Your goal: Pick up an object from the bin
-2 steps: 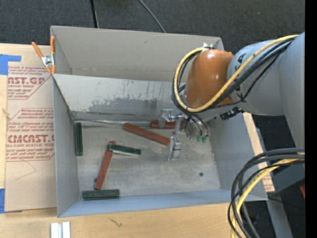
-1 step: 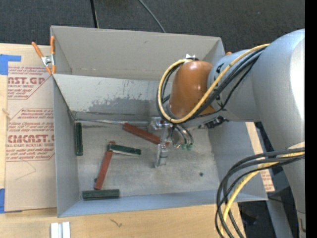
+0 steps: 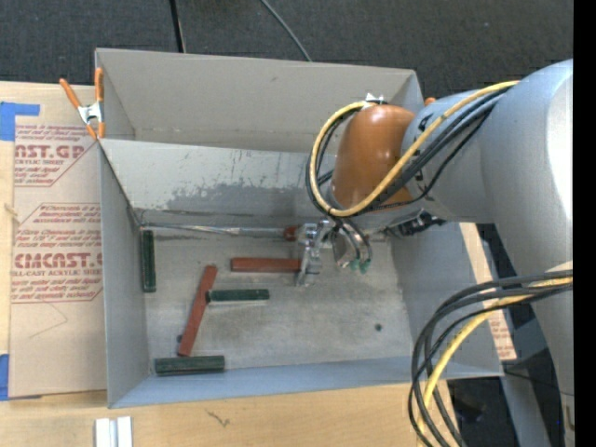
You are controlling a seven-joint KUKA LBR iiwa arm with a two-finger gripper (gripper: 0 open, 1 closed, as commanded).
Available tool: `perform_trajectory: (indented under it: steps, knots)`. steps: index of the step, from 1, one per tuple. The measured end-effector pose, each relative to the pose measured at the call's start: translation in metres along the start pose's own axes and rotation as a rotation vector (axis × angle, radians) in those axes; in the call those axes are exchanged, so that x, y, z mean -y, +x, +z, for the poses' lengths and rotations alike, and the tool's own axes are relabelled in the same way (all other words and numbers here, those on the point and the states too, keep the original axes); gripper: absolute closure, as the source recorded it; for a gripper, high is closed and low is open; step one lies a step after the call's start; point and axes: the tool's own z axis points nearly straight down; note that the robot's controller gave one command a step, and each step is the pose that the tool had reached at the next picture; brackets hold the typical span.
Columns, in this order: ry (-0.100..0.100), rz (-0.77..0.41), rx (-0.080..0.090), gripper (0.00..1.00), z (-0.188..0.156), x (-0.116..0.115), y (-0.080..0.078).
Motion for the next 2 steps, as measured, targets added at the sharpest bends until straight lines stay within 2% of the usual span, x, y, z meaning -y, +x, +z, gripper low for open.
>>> perform_trajectory:
  steps: [1, 2]
  knots:
    - [0.000, 0.000, 0.000, 1.00, 0.000, 0.000, 0.000]
    - [0.000, -0.011, -0.009, 1.00, -0.057, -0.006, 0.018]
